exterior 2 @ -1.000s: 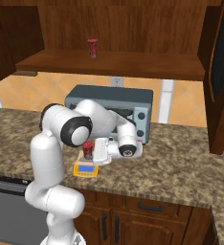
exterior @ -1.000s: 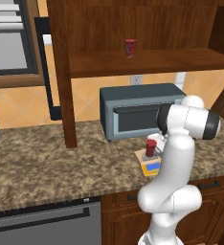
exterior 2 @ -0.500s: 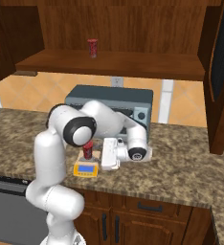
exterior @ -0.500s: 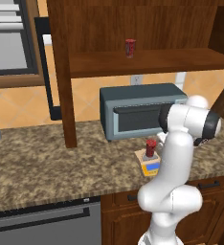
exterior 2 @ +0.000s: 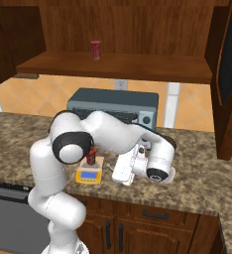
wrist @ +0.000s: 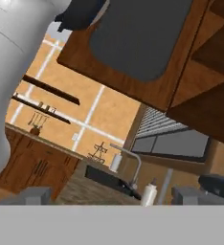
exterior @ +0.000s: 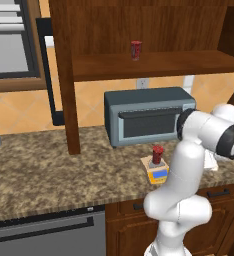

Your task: Pick the yogurt and place it on the digital scale for weighing, and close the cabinet.

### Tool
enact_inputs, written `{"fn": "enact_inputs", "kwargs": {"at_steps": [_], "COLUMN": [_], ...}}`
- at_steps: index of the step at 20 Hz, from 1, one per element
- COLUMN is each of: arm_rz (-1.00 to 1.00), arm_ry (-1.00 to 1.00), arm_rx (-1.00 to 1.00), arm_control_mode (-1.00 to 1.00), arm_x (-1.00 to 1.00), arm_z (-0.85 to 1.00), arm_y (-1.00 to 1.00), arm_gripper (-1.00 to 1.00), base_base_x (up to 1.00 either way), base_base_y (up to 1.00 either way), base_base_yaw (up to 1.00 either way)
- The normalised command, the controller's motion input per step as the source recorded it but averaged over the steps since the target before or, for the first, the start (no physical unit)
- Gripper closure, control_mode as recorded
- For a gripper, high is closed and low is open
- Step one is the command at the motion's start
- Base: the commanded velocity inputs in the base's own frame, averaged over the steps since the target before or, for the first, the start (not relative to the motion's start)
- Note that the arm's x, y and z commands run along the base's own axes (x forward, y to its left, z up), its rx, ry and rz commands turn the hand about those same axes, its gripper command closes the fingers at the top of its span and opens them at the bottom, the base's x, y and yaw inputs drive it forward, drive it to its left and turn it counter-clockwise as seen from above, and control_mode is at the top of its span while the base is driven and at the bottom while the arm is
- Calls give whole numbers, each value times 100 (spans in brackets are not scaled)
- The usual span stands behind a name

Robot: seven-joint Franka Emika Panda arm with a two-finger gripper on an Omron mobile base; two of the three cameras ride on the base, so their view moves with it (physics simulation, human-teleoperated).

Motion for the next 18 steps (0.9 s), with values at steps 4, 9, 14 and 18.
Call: {"fn": "enact_inputs", "kwargs": {"at_steps": [4, 9, 14, 18], "arm_rz": [-23, -28, -30, -28], "arm_ry": [-24, -4, 5, 13], "arm_rx": [24, 26, 33, 40], "arm_control_mode": [-100, -100, -100, -100], "arm_x": [-43, -48, -65, -52], "arm_z": [100, 96, 67, 57], "arm_y": [-71, -61, -34, -22], "arm_gripper": [-100, -100, -100, -100], "base_base_x": [0, 0, 0, 0], "base_base_y": [0, 0, 0, 0], "base_base_yaw": [0, 0, 0, 0]}}
